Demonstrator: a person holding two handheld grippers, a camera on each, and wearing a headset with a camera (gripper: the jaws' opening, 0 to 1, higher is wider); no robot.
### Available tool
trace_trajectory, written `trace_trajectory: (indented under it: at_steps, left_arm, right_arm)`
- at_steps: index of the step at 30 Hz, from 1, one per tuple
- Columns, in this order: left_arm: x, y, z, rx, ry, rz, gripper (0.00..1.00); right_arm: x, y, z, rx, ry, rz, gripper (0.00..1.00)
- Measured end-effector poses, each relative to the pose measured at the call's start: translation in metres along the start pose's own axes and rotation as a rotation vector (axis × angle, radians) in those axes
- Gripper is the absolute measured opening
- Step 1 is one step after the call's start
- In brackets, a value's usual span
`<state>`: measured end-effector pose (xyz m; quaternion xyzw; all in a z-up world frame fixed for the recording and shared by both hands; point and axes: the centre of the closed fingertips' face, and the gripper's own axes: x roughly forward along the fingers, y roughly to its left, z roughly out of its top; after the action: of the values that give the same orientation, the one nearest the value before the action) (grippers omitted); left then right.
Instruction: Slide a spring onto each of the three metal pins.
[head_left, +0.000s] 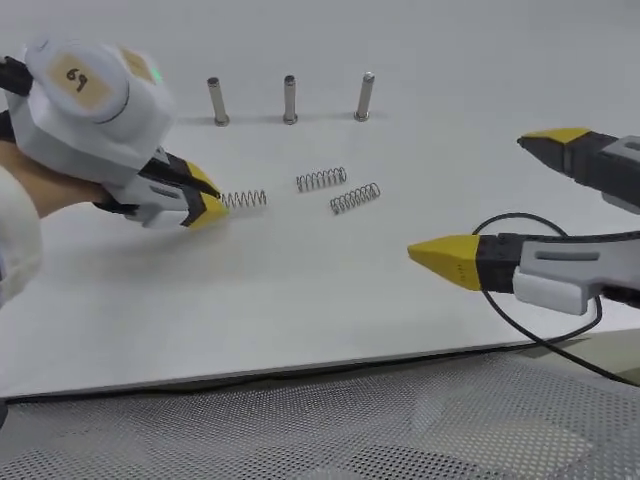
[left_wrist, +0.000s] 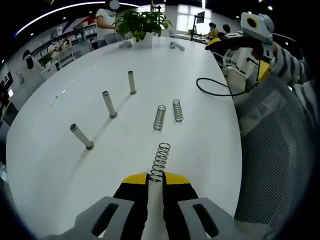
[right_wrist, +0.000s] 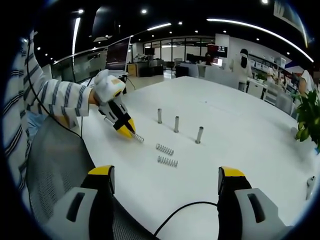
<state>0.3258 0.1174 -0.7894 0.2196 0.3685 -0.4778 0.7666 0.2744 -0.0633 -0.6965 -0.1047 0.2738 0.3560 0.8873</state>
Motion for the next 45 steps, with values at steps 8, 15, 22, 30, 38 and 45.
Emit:
trace_trajectory:
  at_steps: [8, 15, 22, 30, 38, 45]
  left_arm:
    - [-0.011, -0.003, 0.008, -0.018, -0.03, -0.009, 0.03]
    - [-0.025, -0.006, 0.019, 0.02, -0.038, -0.006, 0.03]
    - [-0.035, -0.012, 0.029, 0.044, -0.043, -0.018, 0.03]
    - [-0.041, -0.022, 0.039, 0.065, -0.057, -0.032, 0.03]
    - [-0.046, -0.032, 0.049, 0.107, -0.063, -0.055, 0.03]
    - [-0.046, -0.052, 0.057, 0.148, -0.071, -0.106, 0.03]
  right_arm:
    - [0.004, 0.001, -0.002, -0.044, 0.023, 0.034, 0.82]
    - [0.007, 0.006, -0.004, -0.048, 0.017, 0.073, 0.79]
    - [0.012, 0.01, -0.001, -0.098, 0.003, 0.115, 0.7]
    - [0.019, 0.017, 0.003, -0.11, -0.028, 0.18, 0.57]
    - [0.029, 0.029, 0.009, -0.122, -0.043, 0.238, 0.53]
    - [0.037, 0.046, 0.016, -0.135, -0.067, 0.309, 0.47]
